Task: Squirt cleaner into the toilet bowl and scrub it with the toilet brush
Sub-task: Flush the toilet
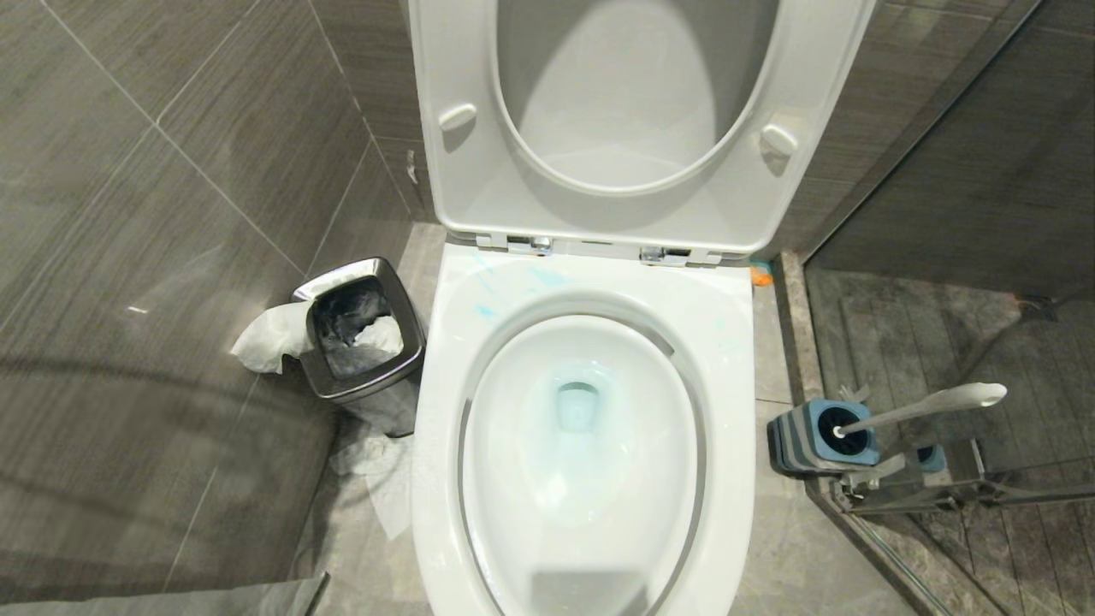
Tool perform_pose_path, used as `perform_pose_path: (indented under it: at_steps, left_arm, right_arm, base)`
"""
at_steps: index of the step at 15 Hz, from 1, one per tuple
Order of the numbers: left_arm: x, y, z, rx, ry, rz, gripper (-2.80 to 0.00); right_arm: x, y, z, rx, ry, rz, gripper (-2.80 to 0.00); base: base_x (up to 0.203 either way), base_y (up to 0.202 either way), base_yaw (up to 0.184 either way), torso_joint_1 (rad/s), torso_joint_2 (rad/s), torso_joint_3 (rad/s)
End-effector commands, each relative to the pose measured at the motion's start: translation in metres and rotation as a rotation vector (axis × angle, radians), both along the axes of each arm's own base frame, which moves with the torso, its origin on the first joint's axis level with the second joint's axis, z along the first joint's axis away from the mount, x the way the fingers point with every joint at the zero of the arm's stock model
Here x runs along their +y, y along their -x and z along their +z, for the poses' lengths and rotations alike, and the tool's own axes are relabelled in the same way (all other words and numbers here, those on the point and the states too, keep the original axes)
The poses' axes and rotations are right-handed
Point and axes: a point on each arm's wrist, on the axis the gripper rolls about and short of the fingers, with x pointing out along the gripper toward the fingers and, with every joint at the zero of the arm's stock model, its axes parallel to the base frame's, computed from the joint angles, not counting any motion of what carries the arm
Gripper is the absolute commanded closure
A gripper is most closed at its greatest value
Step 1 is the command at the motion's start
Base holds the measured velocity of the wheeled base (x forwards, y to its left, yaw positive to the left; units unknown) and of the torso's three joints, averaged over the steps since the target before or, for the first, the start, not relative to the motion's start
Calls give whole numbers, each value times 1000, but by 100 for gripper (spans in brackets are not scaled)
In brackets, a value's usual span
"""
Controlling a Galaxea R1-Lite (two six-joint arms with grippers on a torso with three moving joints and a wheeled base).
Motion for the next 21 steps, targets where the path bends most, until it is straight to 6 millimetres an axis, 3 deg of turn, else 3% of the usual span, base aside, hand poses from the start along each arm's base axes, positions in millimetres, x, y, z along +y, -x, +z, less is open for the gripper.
perform_pose_path:
  at_steps: [1,5,8,14,21]
  left_arm:
    - [-3,-58,11,-1,5,25,0]
    - [-6,-97,27,-44,9,65,0]
    - [-13,-111,15,81,23,164,0]
    - [-16,-125,8,81,23,154,0]
    - [-19,-127,19,-65,56,154,0]
  right_arm:
    - [0,0,0,2,0,0,0]
    - [0,0,0,2,0,0,0]
    - [0,0,0,2,0,0,0]
    - [0,0,0,2,0,0,0]
    - [0,0,0,2,0,0,0]
  base:
    - [0,0,0,0,0,0]
    - [0,0,0,0,0,0]
    - [0,0,0,0,0,0]
    - [0,0,0,0,0,0]
    - [0,0,0,0,0,0]
